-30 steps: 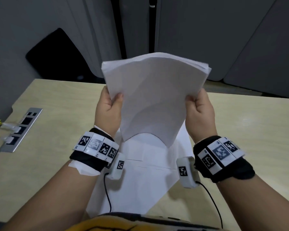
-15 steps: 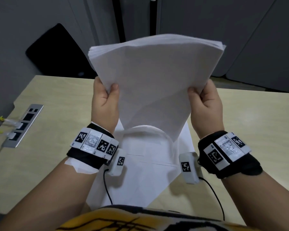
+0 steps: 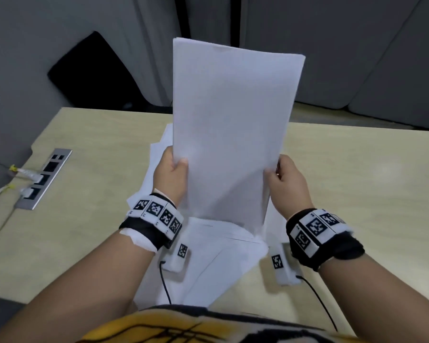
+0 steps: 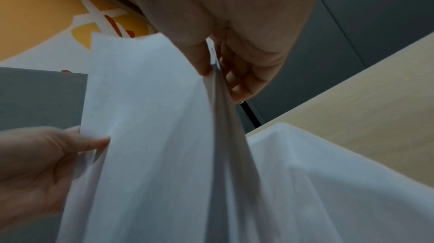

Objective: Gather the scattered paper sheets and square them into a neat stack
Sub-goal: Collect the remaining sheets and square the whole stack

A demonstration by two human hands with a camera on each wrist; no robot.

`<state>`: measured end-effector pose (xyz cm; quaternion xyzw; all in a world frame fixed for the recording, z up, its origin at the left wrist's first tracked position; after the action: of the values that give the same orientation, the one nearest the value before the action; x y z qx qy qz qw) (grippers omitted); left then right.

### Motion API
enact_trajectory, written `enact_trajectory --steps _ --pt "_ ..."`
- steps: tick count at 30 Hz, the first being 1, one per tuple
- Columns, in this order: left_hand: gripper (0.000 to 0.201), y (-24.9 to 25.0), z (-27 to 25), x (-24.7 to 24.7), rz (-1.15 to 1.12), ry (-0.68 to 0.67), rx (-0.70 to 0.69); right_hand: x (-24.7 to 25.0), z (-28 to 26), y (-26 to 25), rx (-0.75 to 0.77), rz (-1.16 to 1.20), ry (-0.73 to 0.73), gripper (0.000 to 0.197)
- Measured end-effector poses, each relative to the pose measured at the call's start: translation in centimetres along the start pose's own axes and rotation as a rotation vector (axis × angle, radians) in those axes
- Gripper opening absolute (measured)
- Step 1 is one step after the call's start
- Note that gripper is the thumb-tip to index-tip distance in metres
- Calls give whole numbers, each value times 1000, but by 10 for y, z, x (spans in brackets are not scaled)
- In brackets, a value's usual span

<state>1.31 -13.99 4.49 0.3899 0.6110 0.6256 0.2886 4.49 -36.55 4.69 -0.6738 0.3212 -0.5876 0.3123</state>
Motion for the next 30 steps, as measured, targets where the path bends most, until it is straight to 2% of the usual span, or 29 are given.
enact_trajectory --steps 4,7,9,13,16,20,24,30 --pt "28 -7 13 29 127 77 59 -15 3 2 -83 -26 -124 30" --pt "28 -27 27 59 207 85 187 -27 3 8 -192 -193 -266 44" --pt "28 -46 40 78 242 80 282 -37 4 13 -281 -298 -309 53" --pt "25 -58 56 107 484 17 415 -57 5 19 -545 -498 -231 69" --pt "33 -63 63 118 615 -76 517 -71 5 14 -608 -619 -188 73" --pt "33 -65 81 121 674 -178 489 -92 11 4 -649 -534 -111 75" --pt "38 -65 92 115 604 -284 489 -105 15 -7 -685 -320 -2 67" --pt "38 -70 101 113 572 -414 450 -115 11 -14 -632 -221 -33 52"
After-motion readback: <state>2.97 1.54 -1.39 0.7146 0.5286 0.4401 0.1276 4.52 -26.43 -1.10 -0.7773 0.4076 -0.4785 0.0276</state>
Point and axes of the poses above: each hand's wrist, its own z-axis towards the middle knuckle, its own x-axis out of the back of the hand, y = z × x, the point moved 1 cm from there along z, towards the middle knuckle, and after that the axes turned 11 degrees about -z, right-handed, at the moved point
